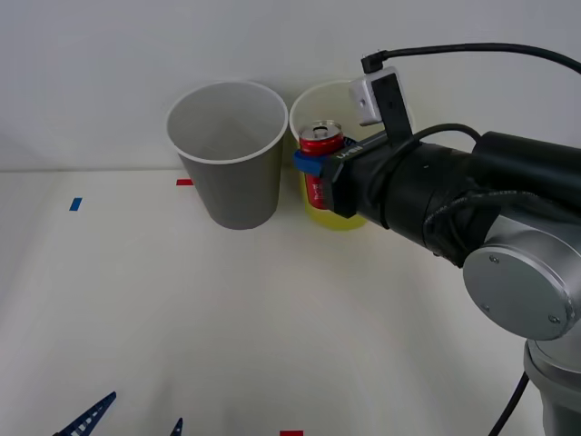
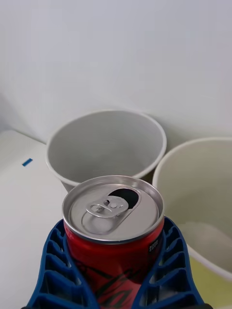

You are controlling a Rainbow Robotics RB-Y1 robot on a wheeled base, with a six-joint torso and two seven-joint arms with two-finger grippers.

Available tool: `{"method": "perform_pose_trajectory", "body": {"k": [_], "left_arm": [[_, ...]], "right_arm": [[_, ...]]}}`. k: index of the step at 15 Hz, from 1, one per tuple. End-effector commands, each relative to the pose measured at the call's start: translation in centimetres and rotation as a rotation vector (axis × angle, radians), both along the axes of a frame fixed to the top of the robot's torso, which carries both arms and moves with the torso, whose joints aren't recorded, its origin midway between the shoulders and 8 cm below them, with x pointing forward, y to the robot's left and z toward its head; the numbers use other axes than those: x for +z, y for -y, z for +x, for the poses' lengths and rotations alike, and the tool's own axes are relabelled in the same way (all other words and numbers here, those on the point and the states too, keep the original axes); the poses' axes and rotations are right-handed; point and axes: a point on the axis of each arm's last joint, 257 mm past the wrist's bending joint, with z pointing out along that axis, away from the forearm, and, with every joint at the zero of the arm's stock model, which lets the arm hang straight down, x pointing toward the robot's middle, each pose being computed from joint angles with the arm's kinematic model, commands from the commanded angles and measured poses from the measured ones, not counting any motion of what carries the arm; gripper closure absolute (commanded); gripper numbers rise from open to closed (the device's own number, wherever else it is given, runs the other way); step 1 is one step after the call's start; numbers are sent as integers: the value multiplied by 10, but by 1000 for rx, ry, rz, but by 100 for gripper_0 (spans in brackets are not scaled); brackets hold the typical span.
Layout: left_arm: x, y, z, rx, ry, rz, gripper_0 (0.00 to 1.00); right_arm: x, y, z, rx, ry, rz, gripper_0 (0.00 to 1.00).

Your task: Put cans in the gray bin and PET bottles in the light green bin.

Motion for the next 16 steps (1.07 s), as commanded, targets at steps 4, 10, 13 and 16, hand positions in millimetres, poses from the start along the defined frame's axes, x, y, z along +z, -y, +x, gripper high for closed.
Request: {"method": "perform_pose_trajectory", "body": {"k": [4,10,13,16], "left_arm": [[0,0,0,0,0,0,0],[0,0,0,0,0,0,0],[0,0,0,0,0,0,0],[0,0,0,0,0,0,0]], "right_arm": [[43,-50,47,56,20,82,98],[74,-89,97,81,81,175,98],[74,-103,116,76,104,213,98],[65,-109,130,70,115,201,99]]}}
